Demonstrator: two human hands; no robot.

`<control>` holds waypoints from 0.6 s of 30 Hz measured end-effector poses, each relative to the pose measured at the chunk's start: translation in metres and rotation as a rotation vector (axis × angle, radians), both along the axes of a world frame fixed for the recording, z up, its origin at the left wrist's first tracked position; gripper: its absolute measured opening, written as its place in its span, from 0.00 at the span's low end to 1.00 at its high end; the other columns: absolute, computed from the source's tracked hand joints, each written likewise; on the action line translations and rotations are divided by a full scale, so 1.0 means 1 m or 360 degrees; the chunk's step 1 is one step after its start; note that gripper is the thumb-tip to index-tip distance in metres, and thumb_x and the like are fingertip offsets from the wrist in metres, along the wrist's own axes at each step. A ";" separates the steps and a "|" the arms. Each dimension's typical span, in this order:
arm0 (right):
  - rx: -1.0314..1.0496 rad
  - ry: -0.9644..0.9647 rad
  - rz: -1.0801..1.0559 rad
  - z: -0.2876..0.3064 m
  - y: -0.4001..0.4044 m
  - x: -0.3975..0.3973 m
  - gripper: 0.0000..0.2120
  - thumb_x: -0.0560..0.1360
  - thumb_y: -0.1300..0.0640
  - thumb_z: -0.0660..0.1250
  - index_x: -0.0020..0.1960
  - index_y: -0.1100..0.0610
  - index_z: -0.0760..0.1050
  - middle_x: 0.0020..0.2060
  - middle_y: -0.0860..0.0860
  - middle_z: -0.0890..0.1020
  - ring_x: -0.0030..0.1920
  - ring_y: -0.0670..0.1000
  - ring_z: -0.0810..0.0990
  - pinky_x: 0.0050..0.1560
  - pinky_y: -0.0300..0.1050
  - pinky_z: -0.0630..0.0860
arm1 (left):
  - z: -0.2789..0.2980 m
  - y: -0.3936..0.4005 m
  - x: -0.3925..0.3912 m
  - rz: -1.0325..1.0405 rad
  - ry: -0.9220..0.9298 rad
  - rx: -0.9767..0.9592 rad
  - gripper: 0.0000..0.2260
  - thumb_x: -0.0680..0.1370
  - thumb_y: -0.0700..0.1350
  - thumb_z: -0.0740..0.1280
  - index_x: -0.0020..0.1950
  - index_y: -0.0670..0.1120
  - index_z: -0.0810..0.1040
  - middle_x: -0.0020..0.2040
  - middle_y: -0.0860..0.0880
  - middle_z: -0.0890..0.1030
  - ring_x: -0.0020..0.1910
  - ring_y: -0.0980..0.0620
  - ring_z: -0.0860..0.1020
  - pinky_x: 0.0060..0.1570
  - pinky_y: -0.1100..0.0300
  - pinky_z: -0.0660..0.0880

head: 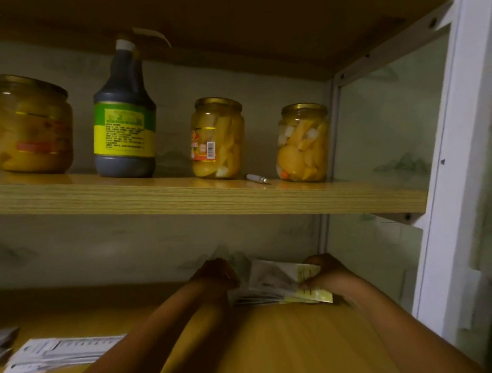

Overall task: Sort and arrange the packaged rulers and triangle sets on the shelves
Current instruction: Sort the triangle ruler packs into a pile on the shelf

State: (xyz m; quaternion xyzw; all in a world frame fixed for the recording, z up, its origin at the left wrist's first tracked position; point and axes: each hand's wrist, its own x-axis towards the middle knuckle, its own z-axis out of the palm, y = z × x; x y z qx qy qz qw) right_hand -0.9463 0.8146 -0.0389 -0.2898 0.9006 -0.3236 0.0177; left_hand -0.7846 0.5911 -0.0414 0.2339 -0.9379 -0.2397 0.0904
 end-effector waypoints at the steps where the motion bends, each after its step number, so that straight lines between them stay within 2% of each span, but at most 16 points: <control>1: -0.0051 0.0004 -0.0010 0.000 0.003 0.001 0.28 0.60 0.55 0.82 0.59 0.52 0.79 0.54 0.51 0.80 0.54 0.51 0.79 0.43 0.40 0.77 | -0.002 0.002 -0.004 -0.0009 -0.0002 -0.0006 0.18 0.75 0.53 0.68 0.63 0.47 0.77 0.64 0.47 0.76 0.62 0.48 0.75 0.58 0.59 0.73; 3: -0.0165 0.0000 -0.0025 0.003 0.008 0.006 0.19 0.61 0.60 0.80 0.50 0.52 0.80 0.47 0.51 0.82 0.50 0.52 0.81 0.43 0.41 0.78 | -0.003 0.009 -0.006 -0.0061 -0.0009 -0.0023 0.19 0.77 0.52 0.67 0.63 0.45 0.73 0.59 0.46 0.77 0.58 0.46 0.77 0.53 0.56 0.77; 4: -0.0197 0.0005 -0.0026 0.005 0.010 0.010 0.17 0.62 0.61 0.80 0.47 0.51 0.80 0.45 0.52 0.83 0.49 0.53 0.81 0.44 0.43 0.79 | -0.004 0.012 -0.007 -0.0082 0.0015 -0.0006 0.17 0.77 0.52 0.67 0.61 0.45 0.72 0.53 0.47 0.77 0.52 0.46 0.80 0.45 0.58 0.78; 6: -0.0220 0.0064 -0.0041 0.009 0.013 0.017 0.14 0.62 0.62 0.78 0.42 0.49 0.80 0.44 0.52 0.84 0.48 0.53 0.82 0.45 0.45 0.79 | -0.007 0.013 -0.012 -0.0087 0.0089 0.0024 0.19 0.76 0.54 0.67 0.60 0.45 0.72 0.45 0.48 0.75 0.35 0.50 0.79 0.29 0.63 0.73; 8: -0.0271 0.0121 -0.0055 0.012 0.016 0.023 0.12 0.63 0.62 0.76 0.41 0.49 0.80 0.43 0.52 0.85 0.47 0.54 0.83 0.45 0.45 0.80 | -0.010 0.010 -0.015 -0.0054 0.0124 0.0044 0.22 0.74 0.57 0.68 0.61 0.44 0.72 0.46 0.48 0.76 0.29 0.55 0.75 0.29 0.63 0.72; 10: -0.0299 0.0178 -0.0063 0.017 0.020 0.028 0.11 0.64 0.64 0.74 0.42 0.51 0.80 0.41 0.51 0.84 0.46 0.53 0.82 0.40 0.40 0.76 | -0.013 0.006 -0.017 0.0001 0.0090 0.0111 0.23 0.73 0.57 0.71 0.59 0.43 0.71 0.47 0.47 0.78 0.30 0.55 0.75 0.32 0.62 0.73; 13: -0.0317 0.0253 -0.0078 0.028 0.027 0.038 0.11 0.66 0.65 0.73 0.47 0.55 0.81 0.41 0.52 0.82 0.45 0.51 0.80 0.40 0.38 0.72 | -0.018 -0.001 -0.021 0.0085 0.0176 0.0388 0.19 0.71 0.49 0.75 0.54 0.40 0.74 0.42 0.47 0.80 0.34 0.48 0.79 0.30 0.58 0.76; 15: -0.0334 0.0284 -0.0101 0.033 0.031 0.043 0.11 0.66 0.65 0.73 0.47 0.55 0.81 0.42 0.53 0.83 0.47 0.53 0.81 0.43 0.40 0.73 | -0.020 -0.007 -0.024 0.0121 0.0249 0.0557 0.18 0.71 0.46 0.74 0.52 0.36 0.76 0.42 0.43 0.83 0.37 0.43 0.82 0.34 0.51 0.81; 16: -0.0329 0.0306 -0.0105 0.036 0.033 0.045 0.11 0.67 0.64 0.73 0.47 0.54 0.80 0.43 0.54 0.83 0.48 0.54 0.81 0.44 0.40 0.73 | -0.020 -0.008 -0.024 0.0124 0.0248 0.0553 0.16 0.71 0.46 0.74 0.50 0.36 0.78 0.39 0.43 0.83 0.36 0.44 0.83 0.34 0.52 0.81; 18: -0.0308 0.0340 -0.0113 0.040 0.036 0.047 0.10 0.67 0.64 0.73 0.47 0.54 0.80 0.44 0.54 0.82 0.49 0.55 0.81 0.44 0.41 0.73 | -0.020 -0.009 -0.023 0.0150 0.0209 0.0470 0.13 0.71 0.46 0.75 0.47 0.39 0.79 0.34 0.47 0.81 0.29 0.52 0.80 0.26 0.61 0.76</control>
